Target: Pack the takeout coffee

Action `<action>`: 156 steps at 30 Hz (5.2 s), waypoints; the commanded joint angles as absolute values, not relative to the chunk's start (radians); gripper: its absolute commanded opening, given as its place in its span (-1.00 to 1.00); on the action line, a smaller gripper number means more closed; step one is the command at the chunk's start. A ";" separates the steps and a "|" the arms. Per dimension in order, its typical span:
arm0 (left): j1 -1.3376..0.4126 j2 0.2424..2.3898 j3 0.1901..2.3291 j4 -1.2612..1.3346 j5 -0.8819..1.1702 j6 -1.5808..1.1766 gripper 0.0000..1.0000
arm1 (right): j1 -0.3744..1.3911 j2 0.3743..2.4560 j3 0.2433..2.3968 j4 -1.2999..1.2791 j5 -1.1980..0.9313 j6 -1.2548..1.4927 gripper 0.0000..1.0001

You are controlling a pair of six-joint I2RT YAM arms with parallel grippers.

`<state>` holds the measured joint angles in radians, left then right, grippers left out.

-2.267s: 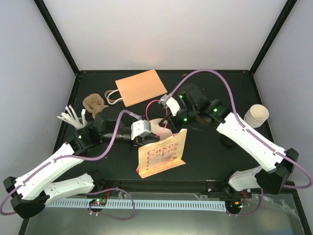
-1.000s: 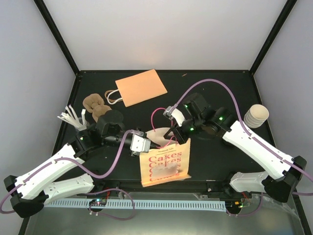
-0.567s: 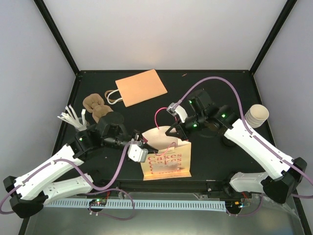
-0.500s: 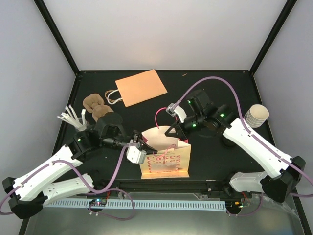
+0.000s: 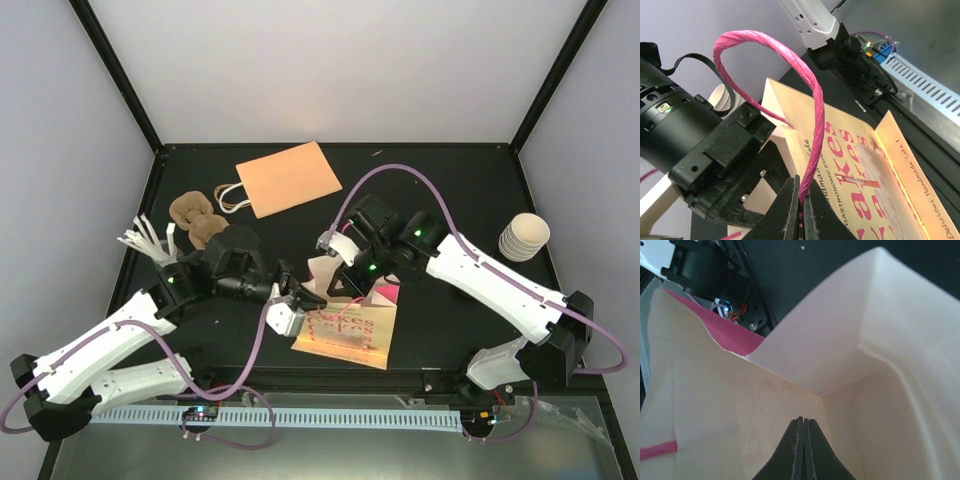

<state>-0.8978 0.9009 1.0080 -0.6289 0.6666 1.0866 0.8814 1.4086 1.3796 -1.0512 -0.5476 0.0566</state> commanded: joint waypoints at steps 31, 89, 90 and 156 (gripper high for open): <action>-0.919 0.839 0.884 -0.266 0.368 0.973 -0.97 | 0.886 1.425 1.556 -1.178 0.041 0.161 -0.97; -0.569 1.132 1.423 -1.157 0.414 0.001 0.98 | 1.095 1.451 1.592 -1.194 -0.080 0.162 -0.97; -0.569 1.143 1.418 -1.151 0.446 0.013 0.97 | 1.096 1.452 1.593 -1.192 -0.080 0.161 -0.98; -0.573 1.109 1.533 -0.980 0.063 -0.141 -0.97 | 1.143 1.396 1.603 -1.211 0.276 0.256 -0.97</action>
<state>-0.5758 1.1740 1.5581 -1.1034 0.0021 -0.1276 1.1385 1.4311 1.5913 -1.2541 0.1314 0.1917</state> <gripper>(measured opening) 0.021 0.026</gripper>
